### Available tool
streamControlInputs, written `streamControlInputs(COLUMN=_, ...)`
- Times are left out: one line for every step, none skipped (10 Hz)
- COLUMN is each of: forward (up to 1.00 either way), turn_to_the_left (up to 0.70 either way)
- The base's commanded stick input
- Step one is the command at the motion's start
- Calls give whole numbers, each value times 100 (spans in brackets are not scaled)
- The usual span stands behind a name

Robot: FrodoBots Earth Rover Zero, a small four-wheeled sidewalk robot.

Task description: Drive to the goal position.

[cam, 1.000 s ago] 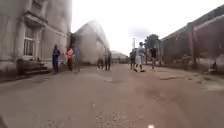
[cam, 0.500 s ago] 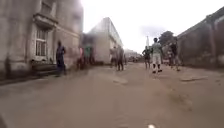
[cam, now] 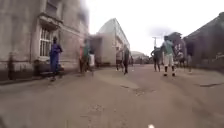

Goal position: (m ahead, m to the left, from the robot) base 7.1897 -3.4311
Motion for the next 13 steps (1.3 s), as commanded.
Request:
streamControlInputs(forward=70, turn_to_the_left=-17)
streamControlInputs(forward=70, turn_to_the_left=6)
streamControlInputs(forward=70, turn_to_the_left=23)
streamControlInputs(forward=70, turn_to_the_left=23)
streamControlInputs(forward=70, turn_to_the_left=23)
streamControlInputs(forward=70, turn_to_the_left=23)
streamControlInputs(forward=70, turn_to_the_left=23)
streamControlInputs(forward=70, turn_to_the_left=23)
streamControlInputs(forward=70, turn_to_the_left=23)
streamControlInputs(forward=70, turn_to_the_left=22)
streamControlInputs(forward=70, turn_to_the_left=21)
streamControlInputs(forward=70, turn_to_the_left=22)
streamControlInputs(forward=70, turn_to_the_left=22)
